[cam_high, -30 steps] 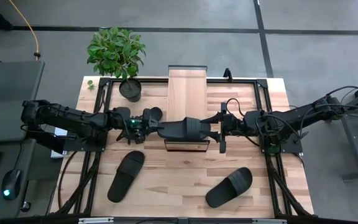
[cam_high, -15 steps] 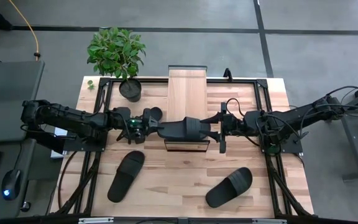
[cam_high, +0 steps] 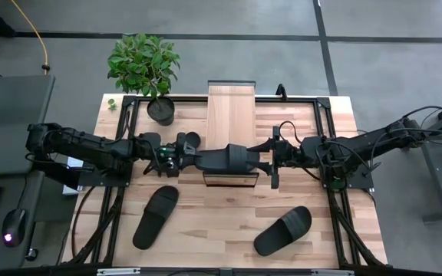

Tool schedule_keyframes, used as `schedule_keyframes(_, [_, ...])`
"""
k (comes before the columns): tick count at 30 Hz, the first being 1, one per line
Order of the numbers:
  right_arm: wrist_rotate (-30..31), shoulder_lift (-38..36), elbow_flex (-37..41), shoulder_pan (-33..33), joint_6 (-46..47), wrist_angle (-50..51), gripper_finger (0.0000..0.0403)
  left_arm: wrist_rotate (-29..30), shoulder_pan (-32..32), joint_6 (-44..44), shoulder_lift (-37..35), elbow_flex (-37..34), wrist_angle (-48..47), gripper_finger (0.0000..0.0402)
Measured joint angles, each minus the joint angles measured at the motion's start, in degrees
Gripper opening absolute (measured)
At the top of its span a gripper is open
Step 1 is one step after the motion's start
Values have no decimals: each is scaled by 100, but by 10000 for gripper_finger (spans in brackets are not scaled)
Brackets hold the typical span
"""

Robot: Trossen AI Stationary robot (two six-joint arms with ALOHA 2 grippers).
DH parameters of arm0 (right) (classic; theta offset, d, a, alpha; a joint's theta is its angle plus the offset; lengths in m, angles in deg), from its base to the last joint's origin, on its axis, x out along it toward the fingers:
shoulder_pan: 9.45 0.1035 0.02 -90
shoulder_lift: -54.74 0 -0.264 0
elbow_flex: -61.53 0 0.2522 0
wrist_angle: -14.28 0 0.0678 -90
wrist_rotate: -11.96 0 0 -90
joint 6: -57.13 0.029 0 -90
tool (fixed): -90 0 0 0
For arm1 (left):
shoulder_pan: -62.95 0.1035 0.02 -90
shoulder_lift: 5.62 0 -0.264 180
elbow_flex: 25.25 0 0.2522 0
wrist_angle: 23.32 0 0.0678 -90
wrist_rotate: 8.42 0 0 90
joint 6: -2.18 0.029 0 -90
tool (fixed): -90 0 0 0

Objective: Pick and place slides into the shelf
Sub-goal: Put the top right black slipper on the shelf

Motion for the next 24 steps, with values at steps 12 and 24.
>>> schedule_keyframes(12, [-1, 0, 0, -1, 1, 9, 172, 36, 2, -483, 0, 0, -266, 249])
schedule_keyframes(24, [-2, 0, 0, 0, 2, 42, 172, 374, 7, -601, 0, 0, -720, 277])
